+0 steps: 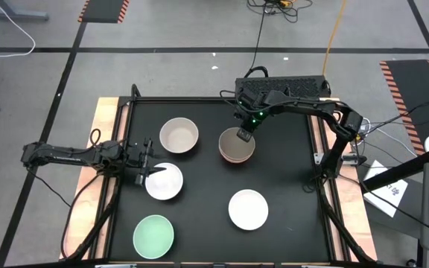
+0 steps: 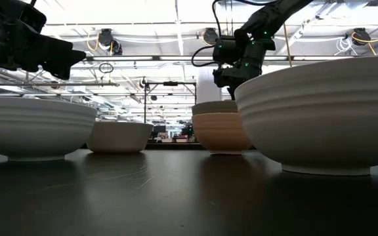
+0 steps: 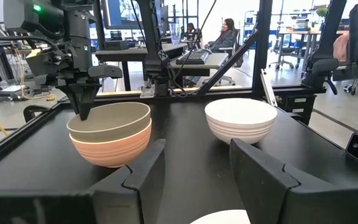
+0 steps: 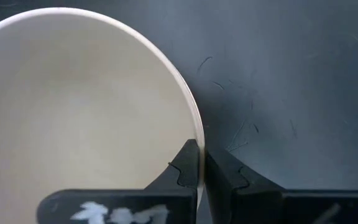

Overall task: Nest bowls inside each other
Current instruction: Stack the brown bowl on top of the orange bowl

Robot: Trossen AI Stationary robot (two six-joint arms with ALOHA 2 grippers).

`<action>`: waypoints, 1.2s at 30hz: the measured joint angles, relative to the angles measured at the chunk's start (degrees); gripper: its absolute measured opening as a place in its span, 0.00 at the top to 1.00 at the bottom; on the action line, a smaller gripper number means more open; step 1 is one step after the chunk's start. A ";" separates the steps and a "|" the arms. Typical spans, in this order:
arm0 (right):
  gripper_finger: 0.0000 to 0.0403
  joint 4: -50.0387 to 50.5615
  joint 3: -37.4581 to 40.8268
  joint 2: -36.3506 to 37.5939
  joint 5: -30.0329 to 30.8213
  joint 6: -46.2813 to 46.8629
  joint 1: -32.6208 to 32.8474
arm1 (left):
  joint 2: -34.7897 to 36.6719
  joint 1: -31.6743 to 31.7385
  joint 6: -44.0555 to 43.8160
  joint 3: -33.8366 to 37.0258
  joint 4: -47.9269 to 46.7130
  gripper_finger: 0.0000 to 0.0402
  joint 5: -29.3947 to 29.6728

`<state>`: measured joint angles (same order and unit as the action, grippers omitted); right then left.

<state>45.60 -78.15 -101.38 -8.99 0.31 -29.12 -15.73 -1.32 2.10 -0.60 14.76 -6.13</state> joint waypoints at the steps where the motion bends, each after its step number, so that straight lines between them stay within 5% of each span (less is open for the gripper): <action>1: 1.00 0.00 0.00 0.00 0.00 0.12 0.00 | 0.00 0.00 0.08 0.00 0.00 0.55 0.00; 36: 0.68 0.00 0.09 -0.02 -3.09 0.42 2.25 | 0.00 0.00 -0.38 0.00 0.00 0.55 0.00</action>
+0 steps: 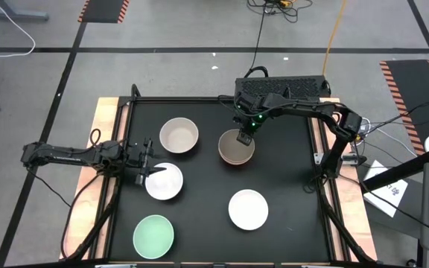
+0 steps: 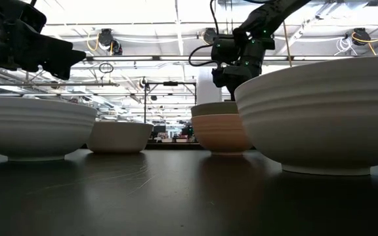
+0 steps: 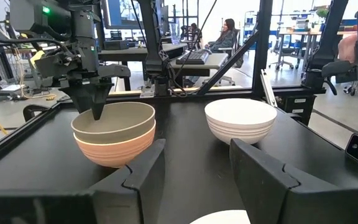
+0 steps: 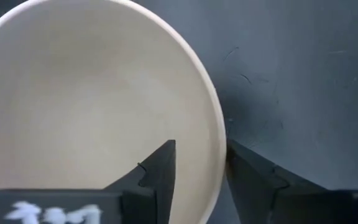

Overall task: Nest bowls inside each other
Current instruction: Stack the brown bowl on top of the orange bowl, then stack the left white bowl on top of the brown bowl

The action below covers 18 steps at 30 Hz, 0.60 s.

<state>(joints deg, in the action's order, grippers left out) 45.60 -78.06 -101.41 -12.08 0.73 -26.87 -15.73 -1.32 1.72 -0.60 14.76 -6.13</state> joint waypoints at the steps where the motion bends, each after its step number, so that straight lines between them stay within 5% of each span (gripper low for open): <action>1: 0.68 -0.02 0.00 0.00 0.00 0.02 0.00 | 0.00 0.00 0.00 0.00 0.00 0.55 0.00; 18: 0.58 -2.68 -0.07 4.80 0.66 -0.32 0.15 | 0.00 0.00 0.50 0.00 0.09 0.55 0.00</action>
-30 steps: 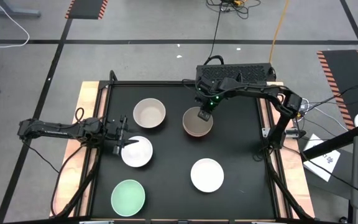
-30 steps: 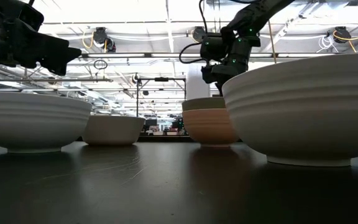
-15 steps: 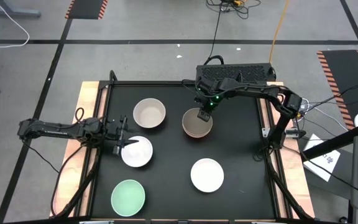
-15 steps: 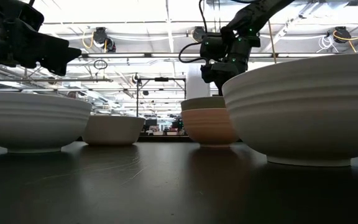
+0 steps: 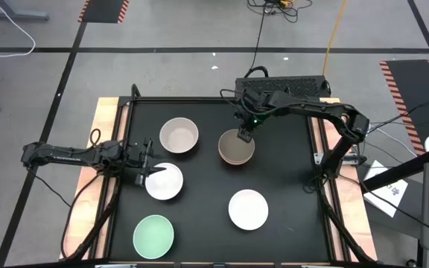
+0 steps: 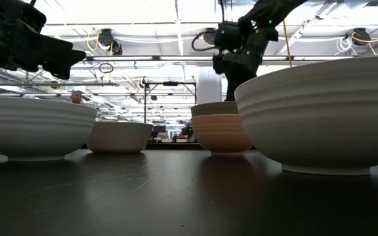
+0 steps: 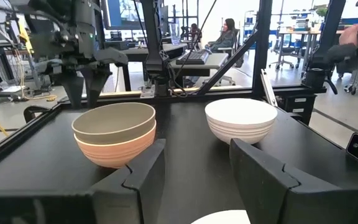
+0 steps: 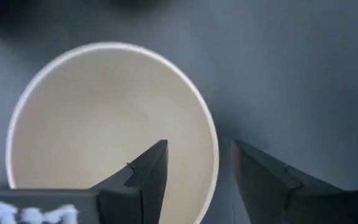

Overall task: Nest bowls inside each other
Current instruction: Stack the left white bowl on top of the brown bowl

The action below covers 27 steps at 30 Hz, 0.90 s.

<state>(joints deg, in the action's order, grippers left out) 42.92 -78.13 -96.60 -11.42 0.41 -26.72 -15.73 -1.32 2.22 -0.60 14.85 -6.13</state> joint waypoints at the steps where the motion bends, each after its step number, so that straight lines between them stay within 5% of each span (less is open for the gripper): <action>1: 0.57 -0.15 0.00 0.68 0.66 0.00 0.00 | 0.00 0.02 -0.01 0.00 0.04 0.55 0.01; 16: 0.56 -4.81 0.00 19.87 0.85 -3.96 5.89 | 0.00 0.02 0.04 0.00 0.26 0.55 0.04; 27: 0.69 3.78 1.85 33.25 1.08 -0.67 12.87 | 0.00 0.01 -0.17 0.00 0.23 0.55 0.09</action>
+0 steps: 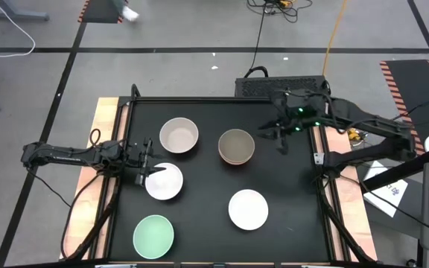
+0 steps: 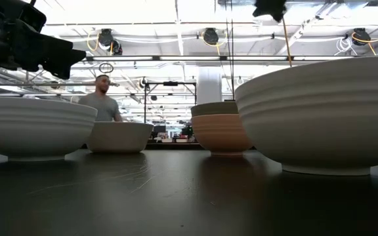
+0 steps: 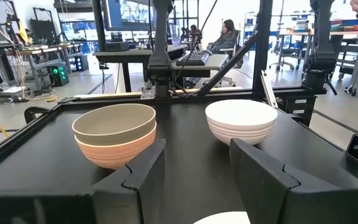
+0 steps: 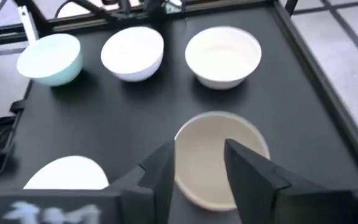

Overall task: Nest bowls inside each other
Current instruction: Stack the left white bowl on top of the brown bowl

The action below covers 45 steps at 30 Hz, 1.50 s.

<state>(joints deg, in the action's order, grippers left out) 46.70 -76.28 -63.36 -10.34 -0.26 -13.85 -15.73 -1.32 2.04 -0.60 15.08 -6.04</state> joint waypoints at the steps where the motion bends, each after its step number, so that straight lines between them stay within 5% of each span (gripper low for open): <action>1: 0.72 0.15 1.34 1.40 0.04 0.64 0.30 | 0.00 0.01 0.00 0.00 0.01 0.55 0.00; 8: 0.98 -3.01 14.74 13.50 5.86 3.01 2.53 | 0.00 0.01 0.25 0.00 0.12 0.55 0.04; 16: 0.99 -13.76 33.76 28.01 5.74 6.96 2.74 | 0.00 0.01 1.06 0.00 1.56 0.55 0.21; 28: 1.00 -19.68 49.01 45.16 4.12 12.95 4.20 | 0.00 0.00 0.17 0.00 1.94 0.55 1.60; 45: 1.00 -47.34 68.38 49.97 0.65 17.95 6.38 | 0.00 -0.01 0.66 -0.20 3.53 0.55 4.47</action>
<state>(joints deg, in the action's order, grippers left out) -0.64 -7.91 -13.38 -9.69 17.68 -7.47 -15.73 -1.32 2.71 -0.80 18.60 -1.57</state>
